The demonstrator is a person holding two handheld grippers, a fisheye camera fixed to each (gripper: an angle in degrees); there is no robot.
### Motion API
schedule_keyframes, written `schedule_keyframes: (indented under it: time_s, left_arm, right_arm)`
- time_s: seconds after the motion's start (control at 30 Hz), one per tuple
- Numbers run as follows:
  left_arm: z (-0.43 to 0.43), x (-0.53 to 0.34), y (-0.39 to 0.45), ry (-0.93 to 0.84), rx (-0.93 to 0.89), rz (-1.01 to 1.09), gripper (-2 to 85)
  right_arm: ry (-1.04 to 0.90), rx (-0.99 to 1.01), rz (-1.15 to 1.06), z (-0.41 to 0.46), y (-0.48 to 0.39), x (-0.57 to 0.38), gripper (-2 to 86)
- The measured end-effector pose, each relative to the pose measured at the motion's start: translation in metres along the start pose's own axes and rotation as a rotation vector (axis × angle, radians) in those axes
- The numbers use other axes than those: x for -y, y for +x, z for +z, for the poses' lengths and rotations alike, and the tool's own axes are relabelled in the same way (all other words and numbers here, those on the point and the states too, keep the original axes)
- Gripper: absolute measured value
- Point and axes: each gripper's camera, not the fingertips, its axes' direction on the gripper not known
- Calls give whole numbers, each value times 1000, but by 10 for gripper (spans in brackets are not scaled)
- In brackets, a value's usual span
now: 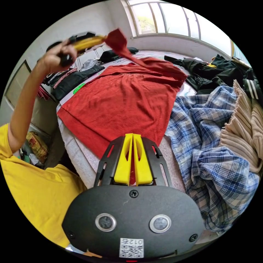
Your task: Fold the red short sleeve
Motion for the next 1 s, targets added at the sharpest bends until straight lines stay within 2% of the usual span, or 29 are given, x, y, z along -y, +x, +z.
schedule_keyframes:
  time_s: [0.1, 0.17, 0.3, 0.47, 0.57, 0.6, 0.63, 0.7, 0.73, 0.83, 0.9, 1.0]
  left_arm:
    - [-15, -30, -85, -33, -13, -205, 7]
    - [-21, -43, -114, -50, -11, -249, 8]
    - [-43, -57, -132, -45, -9, -163, 11]
    - [-65, -66, -132, -41, 42, -6, 23]
    - [-78, -69, -104, -1, 180, 314, 32]
    - [-69, -71, -83, -62, 281, 539, 34]
    - [-48, -76, -63, -207, 373, 765, 36]
    - [-15, -88, -43, -402, 507, 1029, 38]
    - [3, -99, -35, -427, 620, 1184, 39]
    - [50, -120, -26, -479, 781, 1459, 43]
    - [80, -126, -26, -568, 782, 1555, 43]
    - [130, -127, -40, -699, 885, 1635, 29]
  right_arm:
    - [1, 16, 8, 1, -1, 0, 0]
    - [6, 9, 5, 2, -4, -1, 0]
    - [56, -74, 24, -7, -14, -4, 1]
    - [247, -134, 14, -28, -38, 4, 0]
    - [210, -125, -22, -15, -50, 19, 0]
    - [197, -124, -26, -10, -51, 22, 0]
    - [177, -122, -27, -2, -53, 26, 0]
    - [149, -112, -31, 10, -54, 30, 0]
    - [121, -120, -35, 15, -55, 34, 1]
    - [114, -123, -49, 17, -58, 41, 1]
    - [146, -97, -57, 12, -60, 48, 2]
    - [213, -104, -98, 5, -67, 72, 4]
